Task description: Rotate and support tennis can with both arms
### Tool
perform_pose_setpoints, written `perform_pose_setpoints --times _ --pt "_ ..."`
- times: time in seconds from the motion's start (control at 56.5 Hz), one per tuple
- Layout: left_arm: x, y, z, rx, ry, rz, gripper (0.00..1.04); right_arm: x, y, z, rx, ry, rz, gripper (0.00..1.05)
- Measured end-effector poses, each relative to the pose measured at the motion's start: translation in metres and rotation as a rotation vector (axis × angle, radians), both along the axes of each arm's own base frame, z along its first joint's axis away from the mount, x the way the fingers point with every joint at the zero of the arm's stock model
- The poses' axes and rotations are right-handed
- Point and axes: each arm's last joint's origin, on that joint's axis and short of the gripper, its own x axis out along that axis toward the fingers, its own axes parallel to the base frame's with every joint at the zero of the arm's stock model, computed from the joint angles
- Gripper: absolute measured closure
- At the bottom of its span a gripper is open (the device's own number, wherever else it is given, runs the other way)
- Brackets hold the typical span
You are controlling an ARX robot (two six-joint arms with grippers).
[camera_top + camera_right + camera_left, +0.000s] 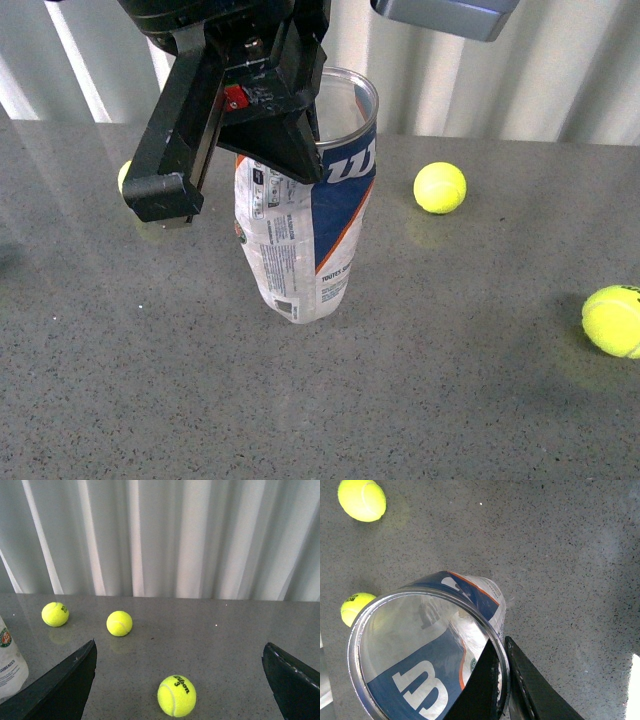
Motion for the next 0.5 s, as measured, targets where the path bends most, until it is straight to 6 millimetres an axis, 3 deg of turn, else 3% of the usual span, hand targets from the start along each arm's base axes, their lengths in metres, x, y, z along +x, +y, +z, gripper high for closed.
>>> perform_pose_setpoints --times 0.496 --pt "0.020 -0.001 -0.031 0.107 -0.005 -0.016 1.01 0.000 0.000 0.000 0.000 0.000 0.000 0.07"
